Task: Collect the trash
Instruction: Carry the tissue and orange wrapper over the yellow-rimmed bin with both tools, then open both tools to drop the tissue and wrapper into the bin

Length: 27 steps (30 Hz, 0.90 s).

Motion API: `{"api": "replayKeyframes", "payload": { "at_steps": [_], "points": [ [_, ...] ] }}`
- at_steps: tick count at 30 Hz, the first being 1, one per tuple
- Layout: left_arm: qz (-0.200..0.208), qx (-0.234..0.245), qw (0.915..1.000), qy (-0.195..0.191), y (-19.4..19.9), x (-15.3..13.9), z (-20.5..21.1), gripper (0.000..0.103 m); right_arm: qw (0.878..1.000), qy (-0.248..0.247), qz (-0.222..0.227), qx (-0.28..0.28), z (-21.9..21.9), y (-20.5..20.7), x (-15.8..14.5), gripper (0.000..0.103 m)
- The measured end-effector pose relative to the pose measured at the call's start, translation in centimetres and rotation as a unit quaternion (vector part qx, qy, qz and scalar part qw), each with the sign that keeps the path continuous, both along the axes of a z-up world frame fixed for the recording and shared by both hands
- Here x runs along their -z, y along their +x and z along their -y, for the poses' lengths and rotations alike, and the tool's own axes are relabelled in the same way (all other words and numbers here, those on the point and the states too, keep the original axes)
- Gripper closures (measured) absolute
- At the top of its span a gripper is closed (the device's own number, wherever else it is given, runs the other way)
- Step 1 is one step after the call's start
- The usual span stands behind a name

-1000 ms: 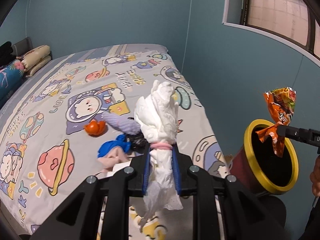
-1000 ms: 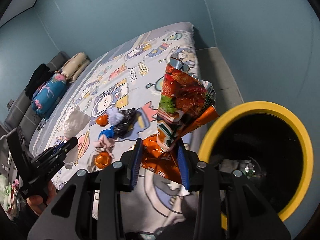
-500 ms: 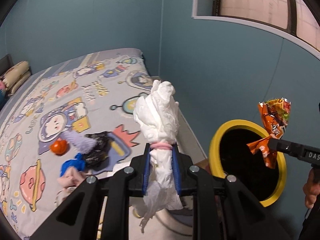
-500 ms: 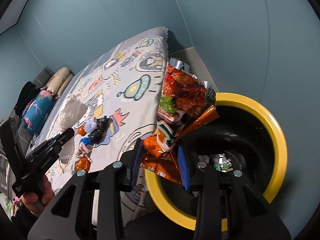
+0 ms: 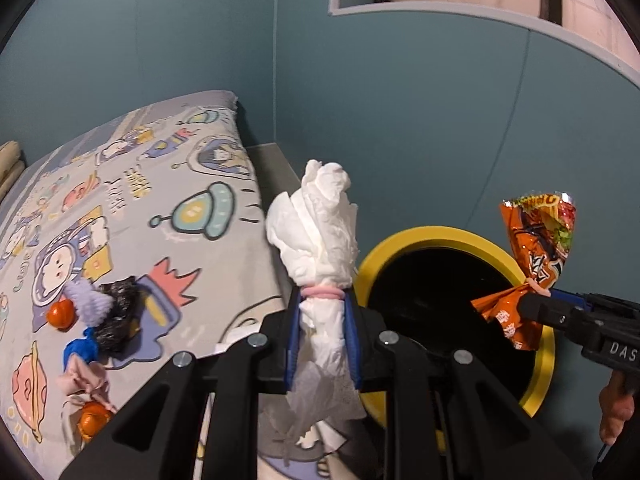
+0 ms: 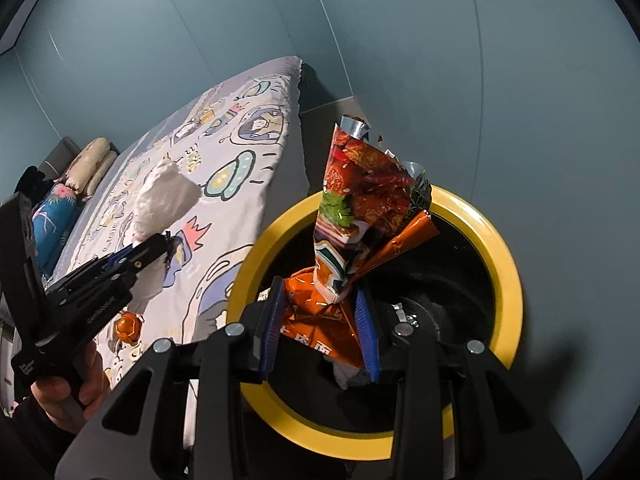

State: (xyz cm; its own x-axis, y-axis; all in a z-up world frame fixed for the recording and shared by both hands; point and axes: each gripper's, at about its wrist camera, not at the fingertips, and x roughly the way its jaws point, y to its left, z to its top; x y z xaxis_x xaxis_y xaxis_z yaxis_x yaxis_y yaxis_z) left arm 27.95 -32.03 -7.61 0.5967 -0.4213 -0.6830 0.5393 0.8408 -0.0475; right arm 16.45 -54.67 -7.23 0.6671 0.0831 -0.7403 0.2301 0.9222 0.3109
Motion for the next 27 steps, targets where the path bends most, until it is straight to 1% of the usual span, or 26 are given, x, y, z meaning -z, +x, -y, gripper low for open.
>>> {"api": "replayKeyframes", "payload": {
  "at_steps": [6, 16, 27],
  "points": [
    [-0.005, 0.017, 0.9998, 0.004, 0.0, 0.8, 2.2, 0.084, 1.0, -0.014, -0.006, 0.012, 0.5, -0.3, 0.5, 0.071],
    [-0.012, 0.047, 0.9988, 0.014, -0.6, 2.0, 5.2, 0.084, 0.999, 0.0, -0.027, 0.024, 2.0, -0.2, 2.4, 0.07],
    [-0.012, 0.066, 0.9976, 0.019, -1.4, 2.2, 7.2, 0.084, 0.999, 0.002, -0.032, 0.025, 2.0, -0.2, 2.3, 0.07]
  ]
}}
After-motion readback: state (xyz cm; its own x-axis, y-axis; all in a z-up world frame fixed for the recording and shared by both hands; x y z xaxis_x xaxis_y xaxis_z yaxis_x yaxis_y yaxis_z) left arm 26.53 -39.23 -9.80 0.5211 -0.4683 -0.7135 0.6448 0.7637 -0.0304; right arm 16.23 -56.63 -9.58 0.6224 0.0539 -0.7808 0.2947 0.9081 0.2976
